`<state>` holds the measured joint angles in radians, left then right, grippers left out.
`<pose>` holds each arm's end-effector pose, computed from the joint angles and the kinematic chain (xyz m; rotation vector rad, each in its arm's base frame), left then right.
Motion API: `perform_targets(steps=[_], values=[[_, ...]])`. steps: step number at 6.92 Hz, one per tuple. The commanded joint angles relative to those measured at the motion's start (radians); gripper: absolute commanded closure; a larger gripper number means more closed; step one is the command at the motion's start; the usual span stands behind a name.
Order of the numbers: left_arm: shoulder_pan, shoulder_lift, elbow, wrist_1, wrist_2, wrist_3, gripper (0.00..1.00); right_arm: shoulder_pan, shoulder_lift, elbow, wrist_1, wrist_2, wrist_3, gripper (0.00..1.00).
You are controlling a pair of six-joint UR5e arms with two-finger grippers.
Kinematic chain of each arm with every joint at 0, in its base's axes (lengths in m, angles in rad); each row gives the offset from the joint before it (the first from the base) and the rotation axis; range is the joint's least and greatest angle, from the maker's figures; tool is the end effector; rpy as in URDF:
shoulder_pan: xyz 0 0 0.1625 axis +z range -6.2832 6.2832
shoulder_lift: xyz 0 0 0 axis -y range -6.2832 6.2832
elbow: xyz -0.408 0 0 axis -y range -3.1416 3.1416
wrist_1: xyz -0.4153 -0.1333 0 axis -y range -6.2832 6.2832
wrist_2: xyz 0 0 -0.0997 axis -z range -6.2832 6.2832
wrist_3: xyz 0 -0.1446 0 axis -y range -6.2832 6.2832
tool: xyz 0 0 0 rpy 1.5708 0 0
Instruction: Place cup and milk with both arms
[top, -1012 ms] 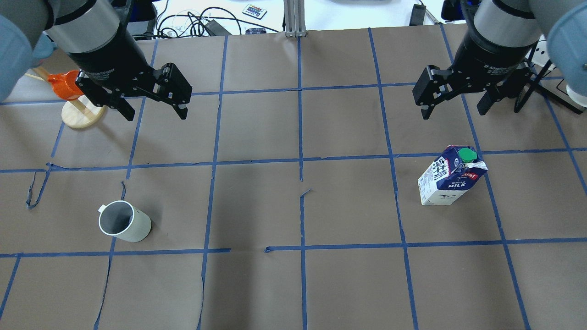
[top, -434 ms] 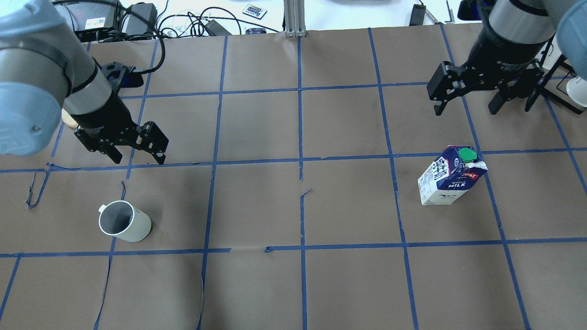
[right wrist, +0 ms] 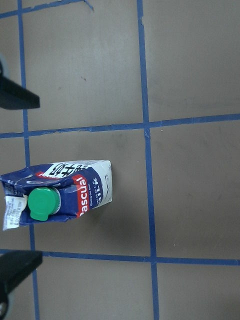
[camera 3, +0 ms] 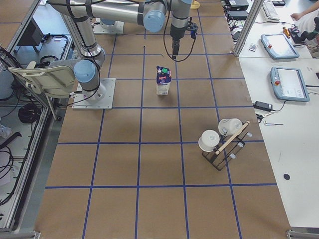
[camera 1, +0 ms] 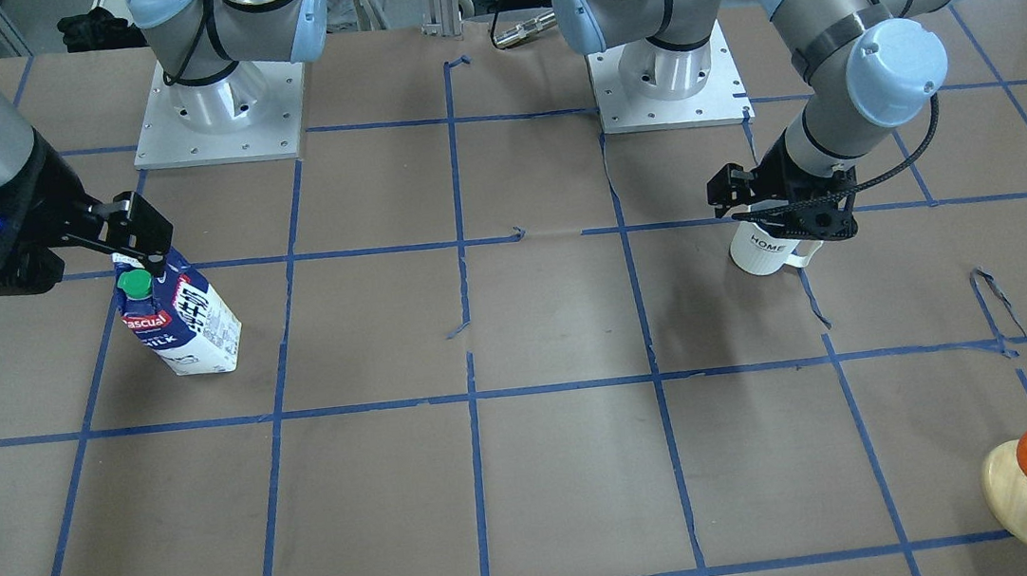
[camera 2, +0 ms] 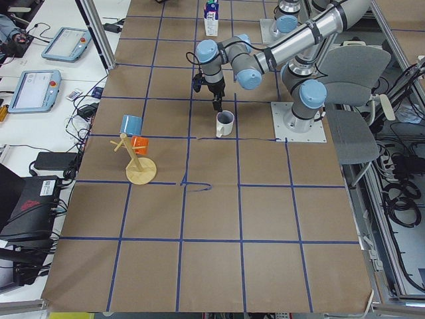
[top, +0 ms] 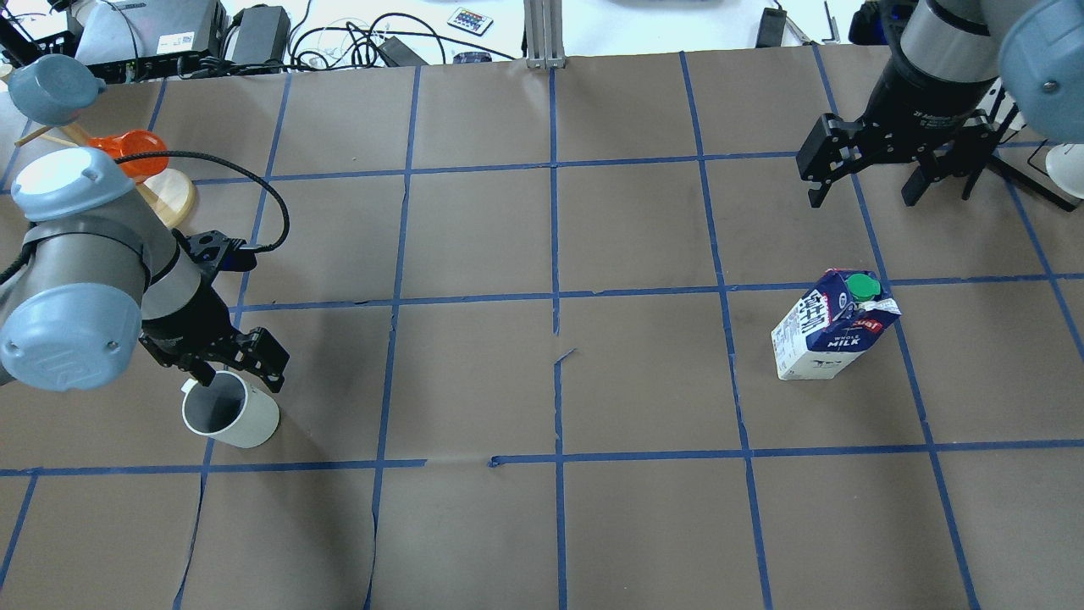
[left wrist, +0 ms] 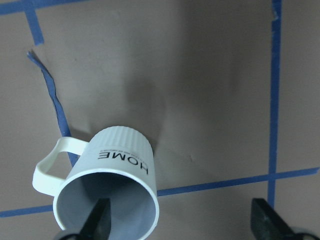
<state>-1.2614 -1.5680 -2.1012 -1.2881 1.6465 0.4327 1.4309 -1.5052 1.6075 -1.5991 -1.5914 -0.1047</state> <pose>0.0112 -0.4368 0.1974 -0.2053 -3.0908 -0.3978 0.0553 -0.5416 0.3757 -0.0539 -3.1275 -0.1188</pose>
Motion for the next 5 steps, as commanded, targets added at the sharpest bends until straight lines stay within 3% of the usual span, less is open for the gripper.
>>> perform_targets(steps=[1, 3, 4, 5], values=[[0.008, -0.023, -0.043, 0.007, 0.029, 0.005, 0.14, -0.006, 0.023, 0.092, -0.08, -0.004, -0.026, 0.0], [0.008, -0.046, -0.06, 0.013, 0.026, -0.009, 0.93, -0.03, 0.023, 0.166, -0.16, -0.005, -0.027, 0.0], [0.01, -0.047, -0.06, 0.015, 0.025, -0.011, 1.0, -0.047, 0.023, 0.169, -0.15, -0.01, -0.045, 0.0], [0.01, -0.034, -0.057, 0.064, 0.024, -0.018, 1.0, -0.049, 0.023, 0.183, -0.144, -0.01, -0.047, 0.0]])
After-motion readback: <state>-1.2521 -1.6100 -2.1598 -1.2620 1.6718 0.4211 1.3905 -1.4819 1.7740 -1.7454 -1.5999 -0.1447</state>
